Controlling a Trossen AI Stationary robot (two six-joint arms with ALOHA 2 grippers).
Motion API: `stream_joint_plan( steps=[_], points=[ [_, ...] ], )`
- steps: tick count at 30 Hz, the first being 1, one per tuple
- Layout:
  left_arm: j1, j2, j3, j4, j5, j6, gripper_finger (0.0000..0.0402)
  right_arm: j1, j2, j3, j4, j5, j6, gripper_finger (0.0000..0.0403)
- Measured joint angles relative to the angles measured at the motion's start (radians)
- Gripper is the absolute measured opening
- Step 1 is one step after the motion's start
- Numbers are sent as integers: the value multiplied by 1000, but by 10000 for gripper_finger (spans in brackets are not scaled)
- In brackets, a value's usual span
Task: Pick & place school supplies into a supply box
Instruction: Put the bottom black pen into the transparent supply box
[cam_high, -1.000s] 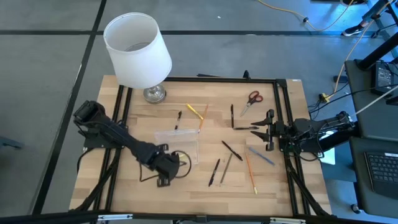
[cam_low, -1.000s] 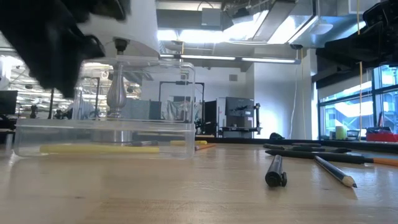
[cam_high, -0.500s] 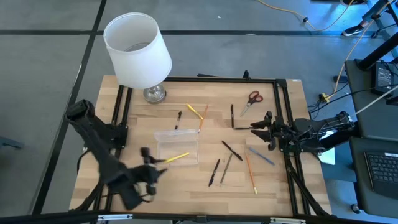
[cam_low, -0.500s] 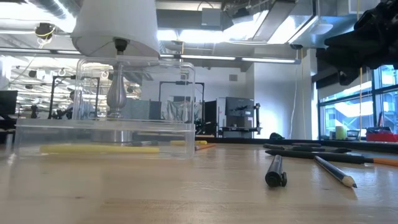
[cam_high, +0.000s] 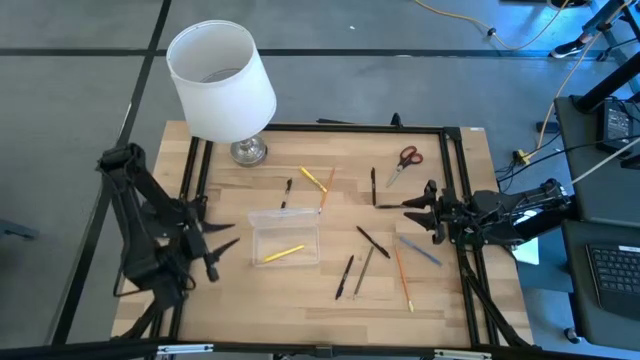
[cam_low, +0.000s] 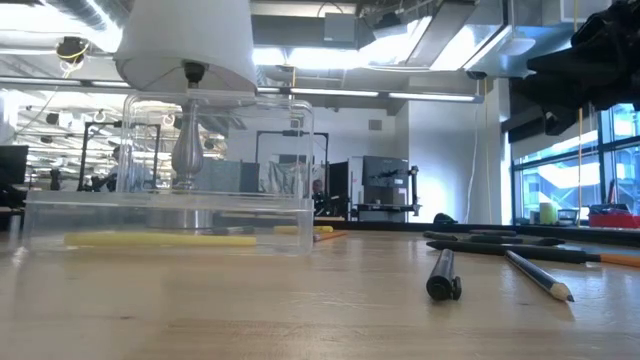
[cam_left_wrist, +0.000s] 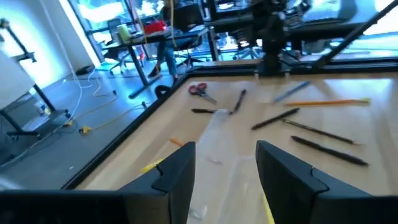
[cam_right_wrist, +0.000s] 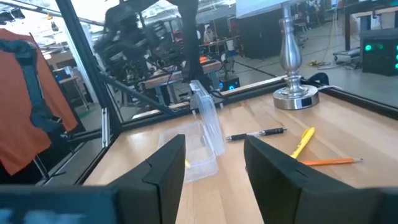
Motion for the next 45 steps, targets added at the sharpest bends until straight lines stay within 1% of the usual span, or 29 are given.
stream_joint_plan(
  steps=[3,6,9,12,16,20,23,26,28,32,35,39,43,45],
  points=[
    [15,-88,-118,0,13,-78,157,0,0,0,0,0,-1,168],
    [22,-195,-239,-1,4,-148,158,0,0,0,0,0,-2,168],
    [21,-302,-347,-2,-28,-216,161,0,0,0,0,1,-3,168],
    [22,-382,-438,-2,-65,-270,161,0,0,0,0,1,-3,168],
    [21,-445,-529,4,-74,-328,158,0,0,0,0,1,-26,168],
    [22,-467,-595,6,-78,-374,157,0,0,0,-1,2,-52,168],
    [26,-467,-606,6,-118,-410,159,0,0,0,-1,2,-57,168],
    [26,-467,-607,6,-118,-412,161,0,0,0,-1,1,-82,168],
    [26,-467,-607,7,-117,-386,161,0,0,0,-1,2,-87,168],
    [26,-467,-607,9,-71,-283,157,0,0,0,-1,2,-81,168],
    [26,-467,-607,34,-36,-251,158,0,0,0,-1,2,-82,168],
    [26,-467,-607,62,-31,-247,161,0,0,0,-1,2,-86,168],
    [26,-466,-607,89,-27,-229,160,0,0,0,33,2,-195,168],
    [26,-466,-607,105,-14,-236,158,0,3,7,53,-25,-236,168]
  ],
)
